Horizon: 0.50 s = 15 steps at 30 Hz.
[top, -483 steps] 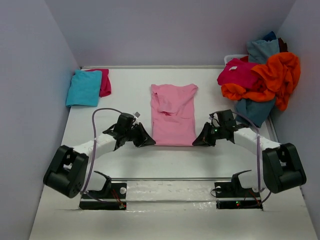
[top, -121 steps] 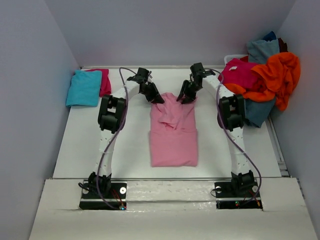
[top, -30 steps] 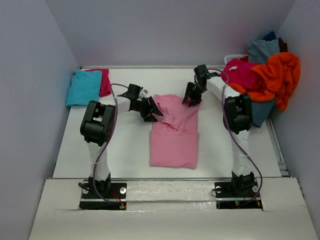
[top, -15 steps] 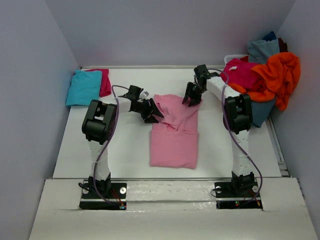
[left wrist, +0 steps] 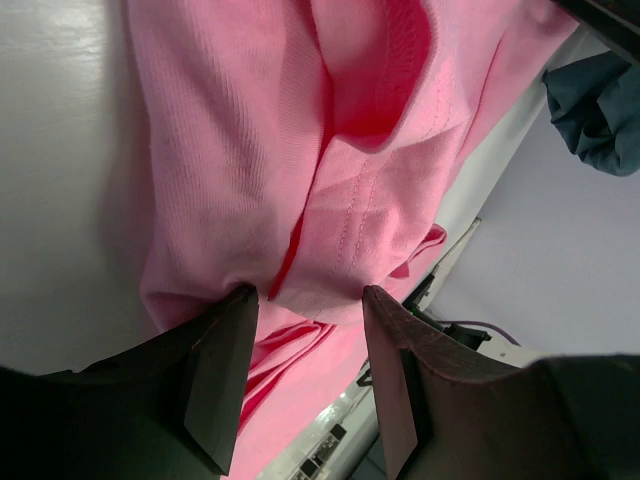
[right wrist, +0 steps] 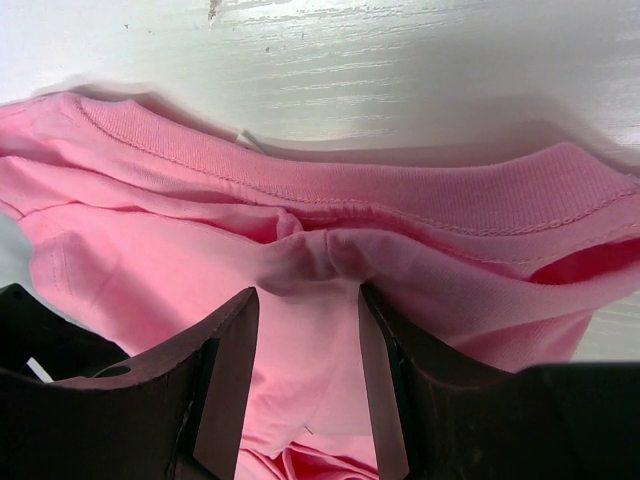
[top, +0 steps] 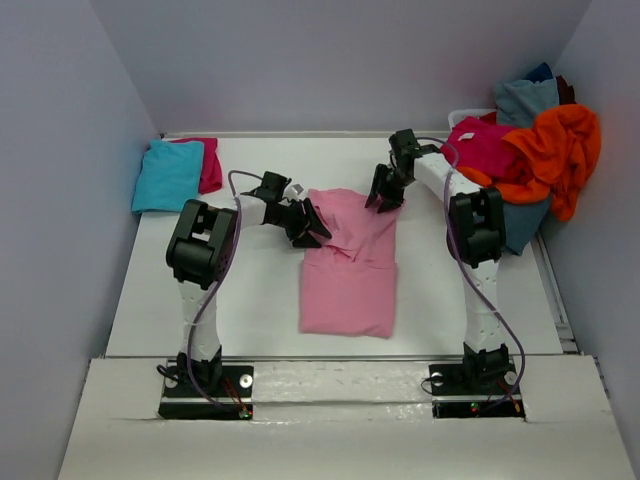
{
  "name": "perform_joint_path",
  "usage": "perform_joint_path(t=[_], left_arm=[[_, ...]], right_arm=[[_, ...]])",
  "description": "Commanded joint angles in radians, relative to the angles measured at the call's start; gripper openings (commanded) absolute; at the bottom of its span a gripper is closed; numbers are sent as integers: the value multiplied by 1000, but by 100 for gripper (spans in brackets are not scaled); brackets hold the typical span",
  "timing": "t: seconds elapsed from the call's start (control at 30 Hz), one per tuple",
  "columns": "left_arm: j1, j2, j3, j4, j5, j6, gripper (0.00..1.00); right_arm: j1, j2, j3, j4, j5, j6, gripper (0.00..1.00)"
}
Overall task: Fold and stack the t-shirts
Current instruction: Smooth out the 2/3-rectangle-folded T-shirt at the center of the board.
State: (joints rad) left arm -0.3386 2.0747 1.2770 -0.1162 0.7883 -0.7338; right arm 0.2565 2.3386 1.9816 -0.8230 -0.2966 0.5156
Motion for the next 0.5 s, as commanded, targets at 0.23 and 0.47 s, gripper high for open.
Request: perform_joint_path(t=[0.23,0.47], left_arm=[[-10,-1,42,6,42,22,56],[-10,8,47,13,46,25,38]], right_arm=[[-8,18,29,-2,-7,-14,50],[-8,21,29,1,-7,-15,50]])
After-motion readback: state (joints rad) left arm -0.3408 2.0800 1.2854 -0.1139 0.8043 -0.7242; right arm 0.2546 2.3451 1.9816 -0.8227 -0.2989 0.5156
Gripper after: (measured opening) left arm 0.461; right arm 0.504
